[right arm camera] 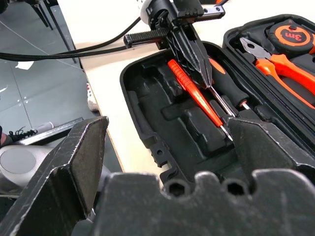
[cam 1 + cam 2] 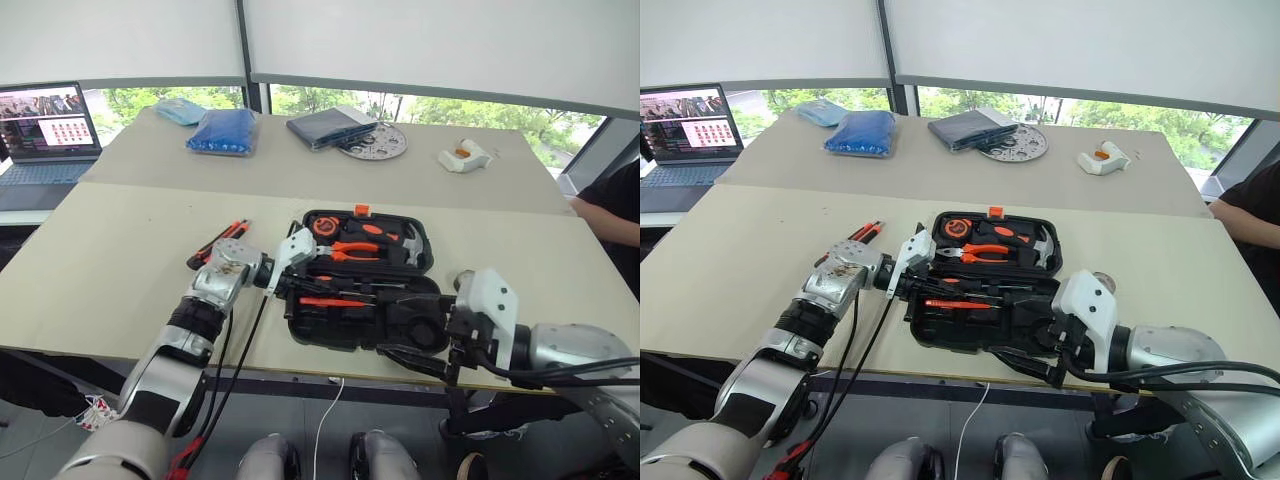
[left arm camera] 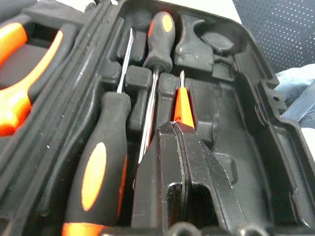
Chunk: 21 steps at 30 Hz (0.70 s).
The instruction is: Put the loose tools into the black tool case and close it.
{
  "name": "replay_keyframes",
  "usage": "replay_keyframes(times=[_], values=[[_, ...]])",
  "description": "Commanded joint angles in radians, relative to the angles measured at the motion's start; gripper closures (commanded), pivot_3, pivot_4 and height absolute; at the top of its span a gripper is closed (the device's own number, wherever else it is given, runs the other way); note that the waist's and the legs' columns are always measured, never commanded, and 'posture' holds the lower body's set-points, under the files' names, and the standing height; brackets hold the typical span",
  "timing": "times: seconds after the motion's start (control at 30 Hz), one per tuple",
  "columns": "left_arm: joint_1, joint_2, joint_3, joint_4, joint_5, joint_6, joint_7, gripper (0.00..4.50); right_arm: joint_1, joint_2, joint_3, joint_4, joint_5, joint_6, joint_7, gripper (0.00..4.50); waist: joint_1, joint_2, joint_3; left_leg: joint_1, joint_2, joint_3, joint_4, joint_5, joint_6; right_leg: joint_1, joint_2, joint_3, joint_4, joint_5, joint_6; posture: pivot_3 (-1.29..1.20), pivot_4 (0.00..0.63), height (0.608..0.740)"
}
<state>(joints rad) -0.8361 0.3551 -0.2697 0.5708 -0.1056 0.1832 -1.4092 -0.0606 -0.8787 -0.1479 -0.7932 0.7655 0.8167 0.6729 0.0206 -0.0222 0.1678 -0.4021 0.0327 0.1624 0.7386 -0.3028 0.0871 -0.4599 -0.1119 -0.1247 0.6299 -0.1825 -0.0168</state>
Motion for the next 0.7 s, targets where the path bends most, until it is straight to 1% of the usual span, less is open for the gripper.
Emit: replay_keyframes(times=[0.03,0.17,0.37,0.53,0.7], values=[[0.044,0.008,-0.039,-0.003,0.046,-0.062,0.018,4.47,-0.012,0.004,-0.003,-0.007,-0.009,-0.016,-0.008,0.0,0.0,0.0,-0.001,0.001,0.0,0.0,0.0,0.0,0.0,0.001,0.0,0.0,0.0,0.0,0.0,0.0,0.15,0.718],[0.033,0.009,-0.03,0.046,0.054,-0.102,0.058,4.47,-0.009,0.006,-0.001,-0.006,-0.011,-0.015,-0.012,0.0,0.0,0.0,-0.002,0.002,0.0,0.0,0.0,0.0,0.0,0.002,-0.001,0.0,0.0,-0.001,0.001,0.0,0.15,0.718],[-0.006,0.003,-0.003,0.057,0.018,-0.065,0.047,4.47,-0.007,0.005,-0.001,-0.004,-0.011,-0.016,-0.013,0.0,-0.001,0.0,-0.003,0.003,0.0,0.0,0.0,-0.001,0.002,0.002,-0.002,0.0,0.0,0.001,0.004,0.0,0.15,0.718],[-0.038,-0.015,0.038,0.025,-0.059,0.07,0.021,4.47,-0.007,0.004,0.002,0.001,-0.019,-0.021,-0.009,0.0,-0.004,0.0,-0.003,0.002,0.0,0.0,0.0,-0.001,0.002,0.002,-0.001,0.0,0.0,0.001,0.004,0.0,0.15,0.718],[-0.035,-0.02,0.013,0.041,-0.025,0.043,0.026,4.47,-0.004,0.006,0.008,0.004,-0.027,-0.026,-0.006,0.0,-0.004,0.0,-0.003,0.001,0.0,0.0,0.0,-0.001,0.002,0.001,-0.001,0.0,-0.001,0.0,0.004,0.0,0.15,0.718]])
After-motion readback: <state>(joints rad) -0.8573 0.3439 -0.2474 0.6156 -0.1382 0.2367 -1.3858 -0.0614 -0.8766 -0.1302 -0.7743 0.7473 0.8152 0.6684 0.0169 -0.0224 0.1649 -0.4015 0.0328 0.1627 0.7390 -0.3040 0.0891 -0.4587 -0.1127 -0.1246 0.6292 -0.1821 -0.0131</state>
